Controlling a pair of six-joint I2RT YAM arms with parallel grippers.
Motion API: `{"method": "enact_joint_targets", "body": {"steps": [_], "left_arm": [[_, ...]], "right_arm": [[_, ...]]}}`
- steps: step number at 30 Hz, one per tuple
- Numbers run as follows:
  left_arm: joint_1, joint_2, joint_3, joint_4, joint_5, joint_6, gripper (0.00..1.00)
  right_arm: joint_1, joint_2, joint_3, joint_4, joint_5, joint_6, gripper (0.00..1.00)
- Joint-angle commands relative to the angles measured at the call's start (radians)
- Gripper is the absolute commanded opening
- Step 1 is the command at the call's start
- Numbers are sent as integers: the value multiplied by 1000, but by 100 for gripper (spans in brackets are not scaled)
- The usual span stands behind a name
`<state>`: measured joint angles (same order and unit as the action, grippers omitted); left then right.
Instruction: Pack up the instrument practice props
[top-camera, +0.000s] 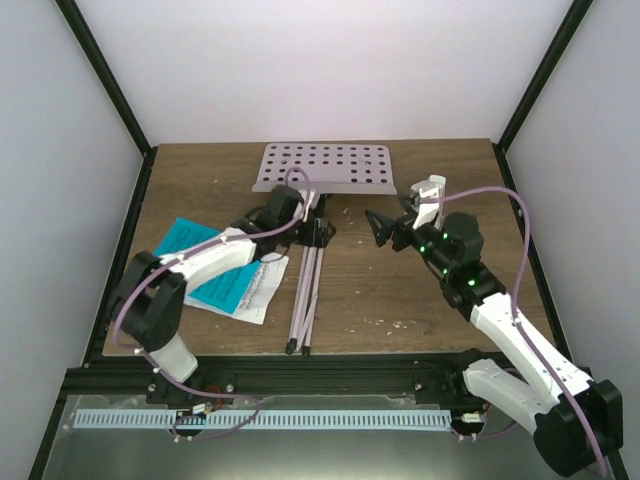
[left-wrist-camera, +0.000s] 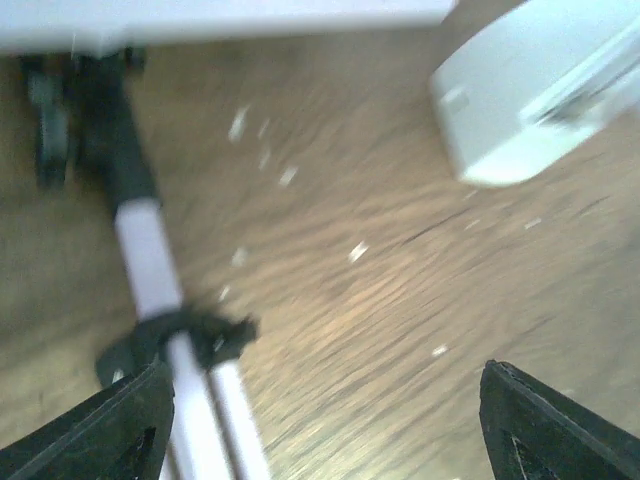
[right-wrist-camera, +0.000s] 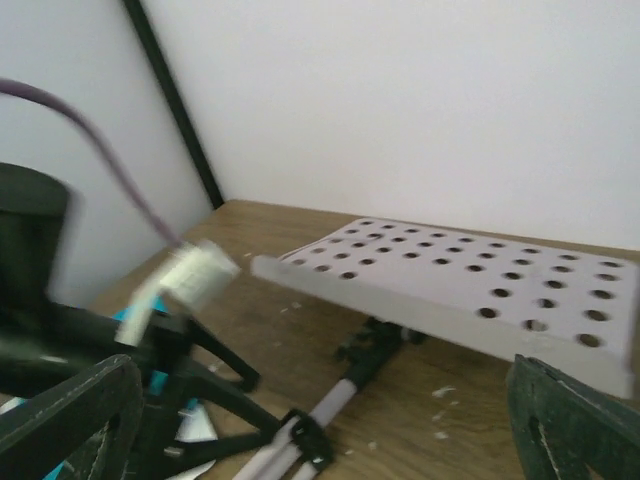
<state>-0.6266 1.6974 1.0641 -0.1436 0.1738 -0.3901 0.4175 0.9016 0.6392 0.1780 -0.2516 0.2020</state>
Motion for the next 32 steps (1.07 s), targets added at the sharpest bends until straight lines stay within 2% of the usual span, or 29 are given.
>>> {"method": "enact_joint_targets", "body": {"steps": [1,5,7,9,11,13,15,18,20,22,25,27,29,32], "left_arm": [[39,-141,93,-40,103,161,85],[193,-289,56,-64,166,154,87],[358,-376,-25,-46,198,98,87],[530,-454,-113,-19,229,24,87],[692,-526,-214,12,249,-45,87],[822,-589,-319,56,238,-99,87],[891,-645,-409,104,165,-108,87],[898,-684,-541,239,23,-53,87],[893,-688,-620,379,-10,-4,87],[883,-676,-693,552,-25,54,87],[844,-620,-748,736,-47,153,87],[831,-558,-778,872,-27,171,88],[825,-478,-792,986,-27,187,88],[823,-399,-757,1002,-40,209,88]], "right_arm": [[-103,18,127,-116,56,21,100],[-338,75,172,-195,-51,99,100],[-505,72,135,-183,-85,144,100],[-617,39,70,-163,-43,181,100],[-675,2,-16,-121,45,193,100],[-680,-34,-109,-53,175,182,100],[-681,-59,-224,68,226,163,100],[-676,-43,-425,408,151,84,100],[-654,6,-516,642,98,43,100],[-600,94,-554,813,127,-47,100],[-567,232,-507,834,112,-118,100],[-565,327,-521,973,63,-124,100],[-564,357,-492,947,17,-139,100],[-563,385,-464,931,-9,-146,100]]}}
